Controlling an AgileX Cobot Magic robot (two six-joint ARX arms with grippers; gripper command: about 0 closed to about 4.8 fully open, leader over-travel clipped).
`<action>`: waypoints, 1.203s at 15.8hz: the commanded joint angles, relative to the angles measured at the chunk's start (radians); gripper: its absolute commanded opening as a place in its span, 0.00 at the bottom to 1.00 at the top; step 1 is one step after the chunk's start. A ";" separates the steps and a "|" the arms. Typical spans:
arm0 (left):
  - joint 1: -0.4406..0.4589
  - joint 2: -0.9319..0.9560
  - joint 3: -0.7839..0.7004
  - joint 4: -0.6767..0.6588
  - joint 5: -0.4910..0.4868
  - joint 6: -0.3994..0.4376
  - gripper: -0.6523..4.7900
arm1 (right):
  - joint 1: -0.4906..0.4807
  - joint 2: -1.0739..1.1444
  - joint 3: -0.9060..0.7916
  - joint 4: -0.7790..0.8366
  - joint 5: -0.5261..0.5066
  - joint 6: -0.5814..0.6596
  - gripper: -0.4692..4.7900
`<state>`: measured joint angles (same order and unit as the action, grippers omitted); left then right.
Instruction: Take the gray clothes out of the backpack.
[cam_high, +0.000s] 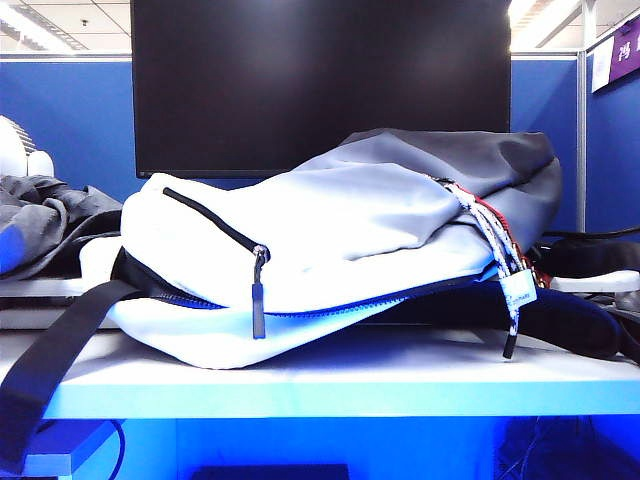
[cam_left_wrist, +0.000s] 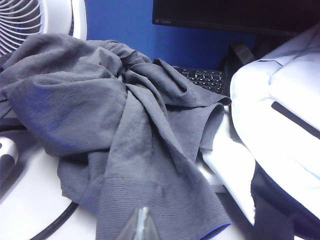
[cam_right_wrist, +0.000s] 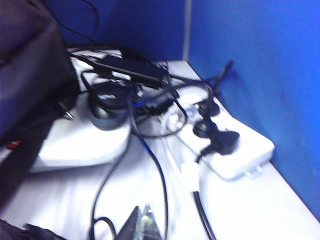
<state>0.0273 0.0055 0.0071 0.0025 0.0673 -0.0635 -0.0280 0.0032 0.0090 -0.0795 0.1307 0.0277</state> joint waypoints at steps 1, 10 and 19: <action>0.000 -0.002 0.000 0.006 0.000 0.004 0.11 | 0.050 -0.002 -0.002 0.031 -0.029 -0.010 0.08; 0.000 -0.002 0.000 0.006 0.000 0.004 0.11 | 0.078 -0.002 -0.002 0.020 -0.028 -0.004 0.08; 0.000 -0.002 0.000 0.006 0.000 0.004 0.11 | 0.078 -0.002 -0.002 0.020 -0.028 -0.004 0.08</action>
<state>0.0273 0.0055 0.0071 0.0021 0.0673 -0.0635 0.0494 0.0032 0.0090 -0.0700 0.1043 0.0219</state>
